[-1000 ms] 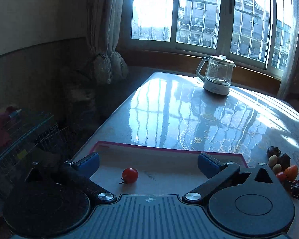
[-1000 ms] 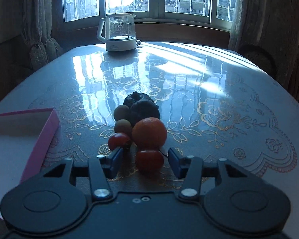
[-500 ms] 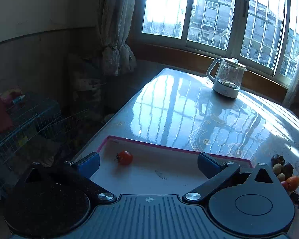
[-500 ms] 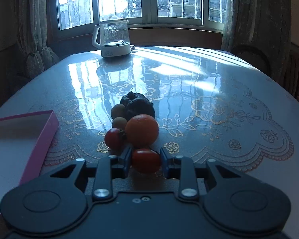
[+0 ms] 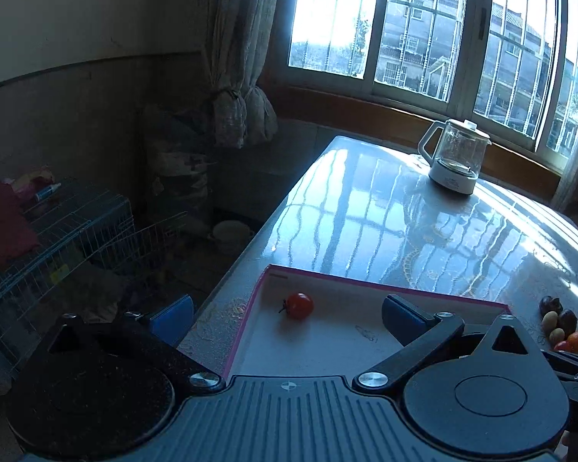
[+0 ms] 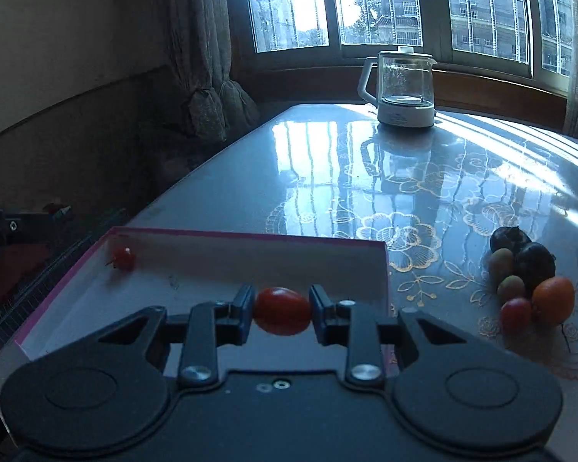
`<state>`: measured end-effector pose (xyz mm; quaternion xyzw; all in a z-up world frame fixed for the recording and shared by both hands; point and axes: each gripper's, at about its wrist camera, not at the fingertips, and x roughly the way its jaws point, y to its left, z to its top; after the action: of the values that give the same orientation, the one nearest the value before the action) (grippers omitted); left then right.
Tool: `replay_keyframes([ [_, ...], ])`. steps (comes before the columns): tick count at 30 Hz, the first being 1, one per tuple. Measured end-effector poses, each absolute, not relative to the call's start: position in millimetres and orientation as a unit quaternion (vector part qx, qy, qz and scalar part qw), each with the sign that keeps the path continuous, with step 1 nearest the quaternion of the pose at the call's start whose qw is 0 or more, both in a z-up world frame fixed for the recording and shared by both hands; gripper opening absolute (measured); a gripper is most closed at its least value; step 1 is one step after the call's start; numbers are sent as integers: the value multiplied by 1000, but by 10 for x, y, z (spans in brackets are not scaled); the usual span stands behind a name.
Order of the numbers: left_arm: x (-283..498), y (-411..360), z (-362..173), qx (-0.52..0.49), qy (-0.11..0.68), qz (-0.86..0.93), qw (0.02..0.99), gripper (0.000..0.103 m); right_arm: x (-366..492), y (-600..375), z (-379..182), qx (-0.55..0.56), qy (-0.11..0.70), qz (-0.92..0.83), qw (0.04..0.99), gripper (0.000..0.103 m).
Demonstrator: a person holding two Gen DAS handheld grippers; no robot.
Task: Organize fruits
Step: 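Lower the cherry tomato into the tray and open the right tool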
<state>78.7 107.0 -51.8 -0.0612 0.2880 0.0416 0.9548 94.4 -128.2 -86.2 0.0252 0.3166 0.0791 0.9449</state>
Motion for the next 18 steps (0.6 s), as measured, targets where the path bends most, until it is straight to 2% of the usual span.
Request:
replay_keyframes([
  [1, 778, 1101, -513, -58, 287, 42, 955, 103, 959, -1256, -894, 30, 320, 75, 944, 30],
  [3, 763, 1151, -509, -60, 286, 42, 955, 103, 941, -1240, -897, 38, 314, 63, 947, 38],
  [4, 760, 1165, -507, -61, 288, 39, 955, 103, 929, -1241, -884, 39, 313, 56, 947, 48],
  [5, 761, 1162, -508, -62, 289, 38, 955, 103, 918, -1245, -864, 39, 312, 51, 948, 68],
  [7, 763, 1119, -495, -62, 289, 29, 955, 103, 771, -1285, -792, 43, 289, 38, 956, 81],
  [10, 738, 931, -461, -49, 278, 2, 959, 103, 538, -1424, -651, 41, 258, 15, 965, 81],
  [16, 731, -48, -406, -19, 266, -96, 959, 103, -26, -2157, -438, 64, 217, -87, 970, 100],
  [18, 745, -465, -427, -13, 272, -126, 954, 103, -208, -2461, -386, 69, 210, -124, 967, 100],
])
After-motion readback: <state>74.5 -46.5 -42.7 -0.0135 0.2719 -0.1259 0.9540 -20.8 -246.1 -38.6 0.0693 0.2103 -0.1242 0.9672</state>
